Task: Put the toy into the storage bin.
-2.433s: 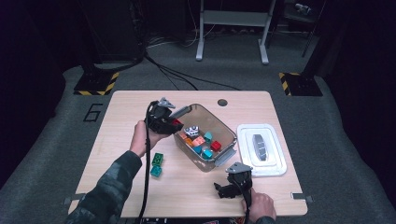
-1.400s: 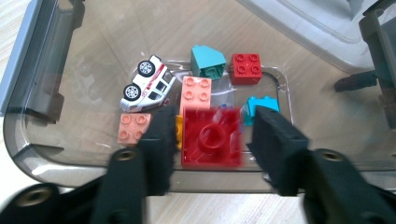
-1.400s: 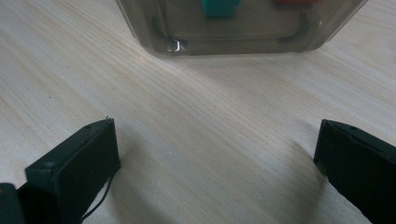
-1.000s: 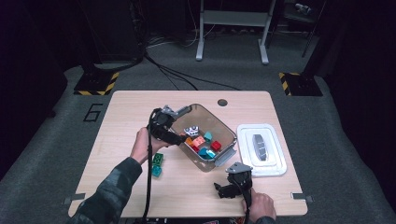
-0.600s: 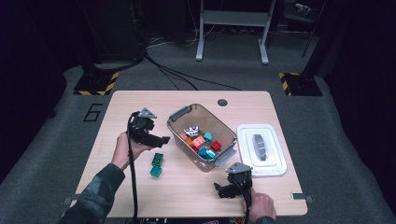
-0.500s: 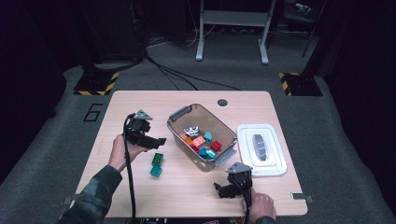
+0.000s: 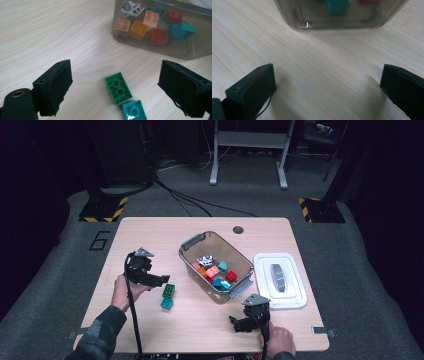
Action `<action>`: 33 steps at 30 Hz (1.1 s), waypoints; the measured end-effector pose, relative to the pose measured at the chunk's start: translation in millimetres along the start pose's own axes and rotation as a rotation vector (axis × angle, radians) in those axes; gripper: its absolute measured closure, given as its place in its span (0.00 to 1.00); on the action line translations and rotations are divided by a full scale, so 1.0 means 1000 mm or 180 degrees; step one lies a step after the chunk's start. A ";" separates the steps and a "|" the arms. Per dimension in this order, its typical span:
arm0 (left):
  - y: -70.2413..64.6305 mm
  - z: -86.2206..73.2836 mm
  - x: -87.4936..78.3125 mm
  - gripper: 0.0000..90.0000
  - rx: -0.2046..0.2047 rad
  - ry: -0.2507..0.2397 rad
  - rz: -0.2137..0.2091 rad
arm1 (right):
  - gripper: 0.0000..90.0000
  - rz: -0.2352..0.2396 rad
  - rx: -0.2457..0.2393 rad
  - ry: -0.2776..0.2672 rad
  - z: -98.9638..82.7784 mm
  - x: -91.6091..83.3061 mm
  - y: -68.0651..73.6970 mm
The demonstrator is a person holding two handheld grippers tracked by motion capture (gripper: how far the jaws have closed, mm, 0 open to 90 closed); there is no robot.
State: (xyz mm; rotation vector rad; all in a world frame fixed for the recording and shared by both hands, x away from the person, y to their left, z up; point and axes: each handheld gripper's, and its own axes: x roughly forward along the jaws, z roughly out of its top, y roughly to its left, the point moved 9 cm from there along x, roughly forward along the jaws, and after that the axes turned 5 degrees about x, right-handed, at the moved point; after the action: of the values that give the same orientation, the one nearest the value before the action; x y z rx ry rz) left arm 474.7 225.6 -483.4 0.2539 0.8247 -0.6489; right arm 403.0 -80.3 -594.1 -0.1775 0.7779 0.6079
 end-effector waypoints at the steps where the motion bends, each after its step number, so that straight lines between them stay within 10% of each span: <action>1: 0.000 -0.004 0.002 0.12 -0.0044 0.0009 0.0011 | 0.00 0.0000 0.0001 0.0001 0.000 0.000 0.000; 22: -0.006 -0.047 0.052 0.11 -0.0207 0.0279 -0.0036 | 0.00 0.0005 -0.0028 0.0009 0.000 0.000 0.000; 33: -0.004 -0.043 0.080 0.37 -0.0262 0.0299 -0.0077 | 0.00 0.0004 -0.0027 0.0009 0.000 0.000 0.000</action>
State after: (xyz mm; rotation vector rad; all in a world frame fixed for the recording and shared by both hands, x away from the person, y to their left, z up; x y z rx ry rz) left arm 486.2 207.0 -571.1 0.2011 0.9439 -0.6278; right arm 403.0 -80.9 -594.2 -0.1855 0.7784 0.6124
